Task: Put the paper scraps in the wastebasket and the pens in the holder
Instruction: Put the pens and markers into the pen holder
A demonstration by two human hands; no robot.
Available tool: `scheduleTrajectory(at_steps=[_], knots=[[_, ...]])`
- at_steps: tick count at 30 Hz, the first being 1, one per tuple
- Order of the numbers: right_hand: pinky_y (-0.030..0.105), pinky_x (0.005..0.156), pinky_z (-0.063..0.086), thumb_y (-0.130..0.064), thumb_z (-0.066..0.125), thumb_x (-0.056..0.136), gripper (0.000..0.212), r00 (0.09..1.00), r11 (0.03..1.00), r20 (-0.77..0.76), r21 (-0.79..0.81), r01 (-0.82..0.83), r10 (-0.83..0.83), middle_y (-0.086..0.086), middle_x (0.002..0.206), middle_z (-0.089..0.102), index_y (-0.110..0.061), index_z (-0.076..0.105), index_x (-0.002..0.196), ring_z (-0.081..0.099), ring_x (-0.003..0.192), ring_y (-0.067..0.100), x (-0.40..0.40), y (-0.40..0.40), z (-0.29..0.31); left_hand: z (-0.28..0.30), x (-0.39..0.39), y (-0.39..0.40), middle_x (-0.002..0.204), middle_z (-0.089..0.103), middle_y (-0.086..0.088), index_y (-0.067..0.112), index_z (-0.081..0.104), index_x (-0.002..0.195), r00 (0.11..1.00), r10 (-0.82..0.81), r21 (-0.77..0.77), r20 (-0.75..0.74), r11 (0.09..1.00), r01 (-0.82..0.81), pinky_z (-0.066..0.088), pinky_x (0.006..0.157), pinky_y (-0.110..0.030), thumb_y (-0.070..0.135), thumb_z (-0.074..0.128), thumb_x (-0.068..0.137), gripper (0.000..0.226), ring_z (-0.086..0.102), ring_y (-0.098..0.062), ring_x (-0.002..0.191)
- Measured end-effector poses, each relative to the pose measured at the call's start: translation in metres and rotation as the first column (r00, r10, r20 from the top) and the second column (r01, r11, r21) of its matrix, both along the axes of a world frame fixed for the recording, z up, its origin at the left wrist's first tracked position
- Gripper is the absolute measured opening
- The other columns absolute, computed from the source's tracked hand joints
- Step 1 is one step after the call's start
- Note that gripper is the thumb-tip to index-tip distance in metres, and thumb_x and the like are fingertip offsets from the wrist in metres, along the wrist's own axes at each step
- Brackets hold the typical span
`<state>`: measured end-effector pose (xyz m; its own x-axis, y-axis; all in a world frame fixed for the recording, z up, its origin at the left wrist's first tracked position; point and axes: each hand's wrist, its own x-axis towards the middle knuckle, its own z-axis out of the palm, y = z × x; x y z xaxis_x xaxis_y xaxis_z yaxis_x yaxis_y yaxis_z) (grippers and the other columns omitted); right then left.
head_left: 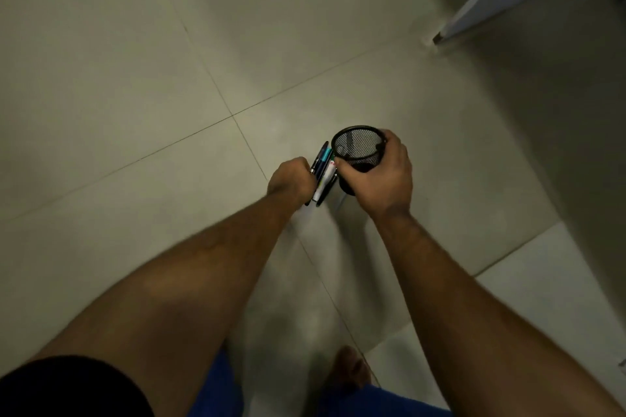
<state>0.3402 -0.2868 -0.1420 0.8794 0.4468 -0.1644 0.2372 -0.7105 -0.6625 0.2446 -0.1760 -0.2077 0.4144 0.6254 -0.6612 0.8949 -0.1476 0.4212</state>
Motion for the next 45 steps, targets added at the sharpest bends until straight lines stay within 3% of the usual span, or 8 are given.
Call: scheduleTrajectory(at_steps=[14,18,21,26,31,38,42,45], knots=[[0.037,0.096,0.046,-0.061,0.075,0.061,0.085,0.989,0.998,0.132,0.009,0.063,-0.064,0.003,0.126,0.058,-0.024,0.048,0.133,0.053,0.119,0.026,0.024,0.052,-0.061,-0.061,0.006,0.011,0.111,0.063,-0.015,0.008,0.060,0.106,0.985,-0.165,0.221,-0.045,0.960,0.171,0.050,0.079,-0.037,0.024,0.057,0.085,0.026,0.060,-0.034,0.103],[0.034,0.099,0.045,-0.059,0.077,0.063,0.087,0.992,0.999,0.122,0.031,-0.015,0.011,0.003,0.128,0.057,-0.023,0.047,0.136,0.053,0.119,0.025,0.039,0.059,-0.064,-0.050,0.011,0.036,0.093,0.067,-0.007,0.014,0.064,0.095,0.989,0.089,0.193,0.120,0.975,-0.111,0.051,0.071,-0.032,0.042,0.070,0.075,0.035,0.064,-0.028,0.087],[0.033,0.098,0.047,-0.056,0.079,0.063,0.086,0.996,0.996,0.085,0.090,-0.027,0.020,0.003,0.130,0.053,-0.026,0.046,0.136,0.053,0.119,0.024,0.049,0.059,-0.071,-0.038,0.021,0.062,0.083,0.069,-0.002,0.017,0.066,0.083,0.882,0.331,0.032,0.335,0.932,-0.362,0.054,0.070,-0.031,0.032,0.073,0.072,0.020,0.066,-0.023,0.080],[0.028,0.098,0.043,-0.046,0.083,0.062,0.088,0.999,0.989,0.040,0.144,-0.022,0.016,0.003,0.133,0.047,-0.030,0.044,0.138,0.049,0.123,0.024,0.057,0.051,-0.083,-0.012,0.022,0.085,0.071,0.065,-0.005,0.012,0.066,0.077,0.709,0.483,-0.238,0.514,0.874,-0.423,0.055,0.061,-0.035,0.013,0.069,0.074,0.004,0.061,-0.020,0.067],[0.025,0.096,0.041,-0.039,0.084,0.061,0.086,0.998,0.987,0.013,0.149,-0.060,0.059,0.003,0.132,0.046,-0.031,0.045,0.137,0.048,0.123,0.024,0.057,0.058,-0.086,0.015,0.027,0.100,0.069,0.062,-0.003,0.010,0.066,0.080,0.679,0.468,-0.324,0.566,0.883,-0.339,0.051,0.057,-0.029,0.006,0.065,0.078,0.004,0.056,-0.016,0.065],[0.037,0.095,0.051,-0.041,0.084,0.061,0.086,0.980,0.970,0.090,0.148,-0.191,0.179,0.002,0.132,0.047,-0.031,0.044,0.138,0.051,0.121,0.026,0.052,0.071,-0.081,0.019,0.035,0.110,0.069,0.058,-0.002,0.012,0.071,0.084,0.801,0.220,-0.258,0.557,0.963,-0.085,0.041,0.045,-0.021,-0.001,0.070,0.080,0.014,0.047,-0.010,0.057],[0.036,0.094,0.051,-0.041,0.085,0.061,0.088,0.959,0.949,0.116,0.151,-0.275,0.260,0.001,0.133,0.048,-0.031,0.044,0.138,0.051,0.121,0.024,0.046,0.080,-0.077,0.020,0.044,0.113,0.074,0.060,-0.004,0.009,0.066,0.092,0.786,0.220,-0.256,0.578,0.963,-0.081,0.049,0.053,-0.025,-0.005,0.060,0.083,0.017,0.056,-0.014,0.064],[0.032,0.093,0.050,-0.044,0.085,0.060,0.089,0.968,0.948,0.080,0.197,-0.250,0.238,-0.003,0.133,0.048,-0.033,0.043,0.138,0.052,0.119,0.018,0.046,0.081,-0.075,0.017,0.055,0.110,0.070,0.060,-0.002,0.014,0.060,0.077,0.729,0.260,-0.199,0.634,0.965,-0.172,0.048,0.053,-0.025,-0.005,0.062,0.081,0.019,0.057,-0.015,0.063]])
